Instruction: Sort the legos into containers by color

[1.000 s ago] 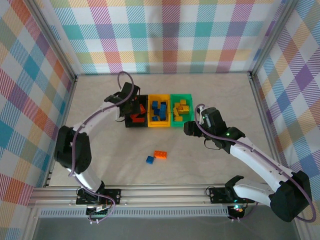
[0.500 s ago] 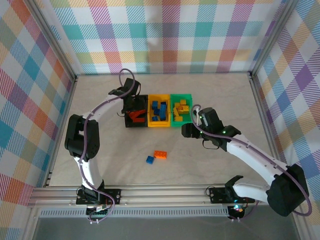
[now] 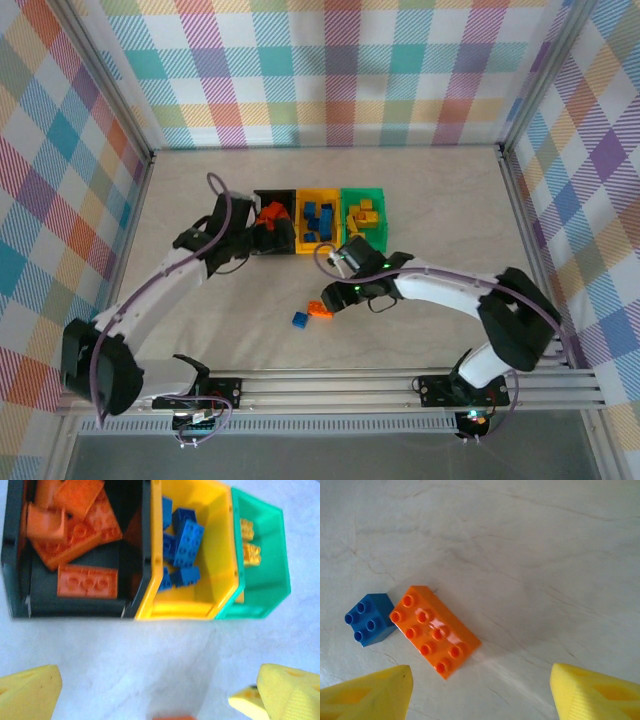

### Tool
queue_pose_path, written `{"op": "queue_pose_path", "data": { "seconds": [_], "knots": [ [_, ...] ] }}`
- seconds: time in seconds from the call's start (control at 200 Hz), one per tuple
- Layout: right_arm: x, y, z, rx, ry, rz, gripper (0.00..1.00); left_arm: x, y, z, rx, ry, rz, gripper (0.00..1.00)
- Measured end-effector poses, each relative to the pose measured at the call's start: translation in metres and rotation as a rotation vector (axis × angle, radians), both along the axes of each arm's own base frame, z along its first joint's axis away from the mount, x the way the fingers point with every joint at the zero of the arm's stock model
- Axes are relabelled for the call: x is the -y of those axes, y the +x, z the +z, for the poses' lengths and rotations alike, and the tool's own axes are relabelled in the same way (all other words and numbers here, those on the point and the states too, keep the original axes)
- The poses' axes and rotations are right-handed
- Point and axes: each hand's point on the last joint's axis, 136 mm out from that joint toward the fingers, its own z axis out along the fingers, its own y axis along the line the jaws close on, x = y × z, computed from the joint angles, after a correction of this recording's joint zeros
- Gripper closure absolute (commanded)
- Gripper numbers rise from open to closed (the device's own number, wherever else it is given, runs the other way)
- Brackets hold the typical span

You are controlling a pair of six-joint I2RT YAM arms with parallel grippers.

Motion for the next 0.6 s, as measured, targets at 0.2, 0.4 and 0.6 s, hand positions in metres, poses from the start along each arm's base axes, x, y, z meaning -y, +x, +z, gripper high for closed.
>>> {"op": "queue_pose_path", "data": {
  "seconds": [0.2, 0.4, 0.6],
  "knots": [
    [-0.04, -0.003, -0.01, 0.05, -0.051, 0.145, 0.25, -0.016, -0.037, -0.003, 0.001, -0.025, 0.015, 0.0],
    [-0.039, -0.004, -0.022, 0.066, -0.118, 0.195, 0.26, -0.022, -0.042, 0.0, 0.011, -0.015, 0.027, 0.0],
    [-0.037, -0.016, -0.025, 0.065, -0.156, 0.238, 0.31, -0.022, -0.043, -0.006, 0.0, -0.01, 0.027, 0.0]
  ]
}}
